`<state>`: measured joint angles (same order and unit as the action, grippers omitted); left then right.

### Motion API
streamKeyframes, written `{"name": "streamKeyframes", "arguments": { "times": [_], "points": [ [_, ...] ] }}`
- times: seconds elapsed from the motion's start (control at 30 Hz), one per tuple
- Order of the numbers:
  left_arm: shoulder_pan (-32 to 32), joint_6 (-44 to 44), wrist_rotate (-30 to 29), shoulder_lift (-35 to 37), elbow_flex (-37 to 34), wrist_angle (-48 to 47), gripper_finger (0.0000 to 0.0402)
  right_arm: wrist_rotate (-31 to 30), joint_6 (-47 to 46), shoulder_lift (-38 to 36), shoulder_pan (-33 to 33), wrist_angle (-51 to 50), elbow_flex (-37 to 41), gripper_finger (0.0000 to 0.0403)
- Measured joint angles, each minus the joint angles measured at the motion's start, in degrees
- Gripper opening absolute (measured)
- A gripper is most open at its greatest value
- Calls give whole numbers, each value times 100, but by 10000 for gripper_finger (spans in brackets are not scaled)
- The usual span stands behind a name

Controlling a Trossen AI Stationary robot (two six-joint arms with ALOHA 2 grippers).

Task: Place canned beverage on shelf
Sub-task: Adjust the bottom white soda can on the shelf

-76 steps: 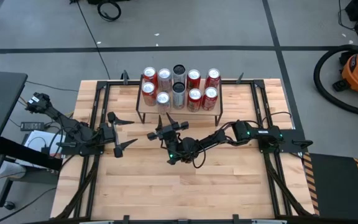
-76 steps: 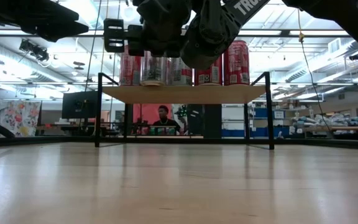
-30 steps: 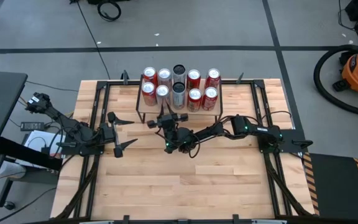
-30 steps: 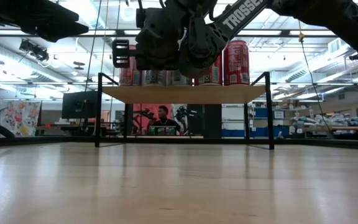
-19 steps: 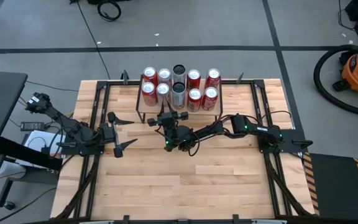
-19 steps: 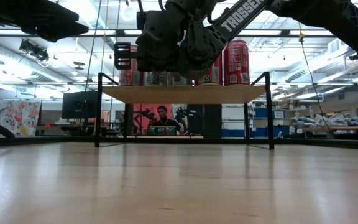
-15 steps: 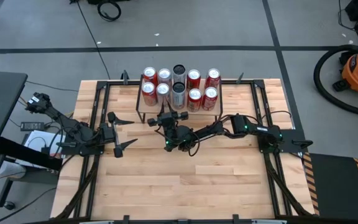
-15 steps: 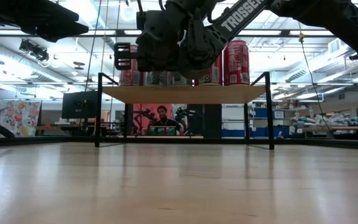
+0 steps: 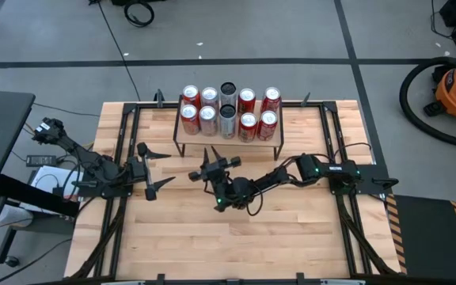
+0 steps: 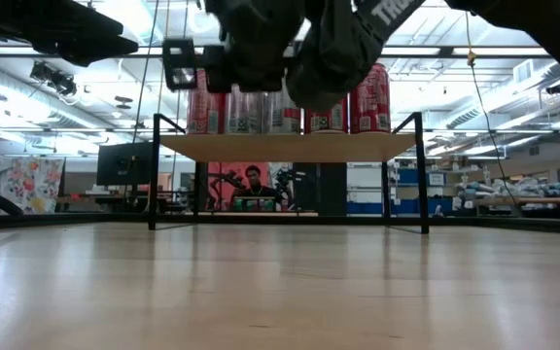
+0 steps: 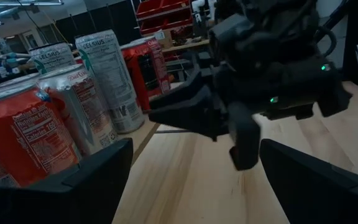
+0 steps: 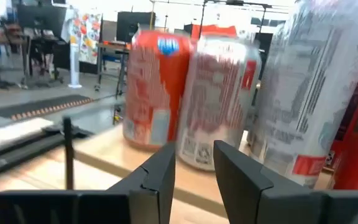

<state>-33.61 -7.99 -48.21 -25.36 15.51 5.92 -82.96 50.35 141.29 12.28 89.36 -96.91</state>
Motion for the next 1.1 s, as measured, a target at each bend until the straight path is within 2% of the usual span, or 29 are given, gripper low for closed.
{"name": "streamKeyframes", "arguments": {
  "times": [0.13,0.43,0.63,0.8,0.93,1.1],
  "points": [
    [0,116,6,0,2,-136,362,-42,243,-140,-6,-15,221,119],
    [0,112,3,0,2,-230,362,-231,311,-1150,105,-66,1092,119],
    [0,117,2,0,2,-234,362,-335,-387,-2075,423,-17,2420,119],
    [2,106,2,-2,2,-172,362,-344,-1613,-2428,533,-6,3296,119],
    [4,94,2,-1,2,-59,362,-253,-1883,-2341,474,-145,3344,119],
    [4,92,0,-2,2,-53,362,-37,-1974,-1985,334,-485,2983,119]
  ]
}}
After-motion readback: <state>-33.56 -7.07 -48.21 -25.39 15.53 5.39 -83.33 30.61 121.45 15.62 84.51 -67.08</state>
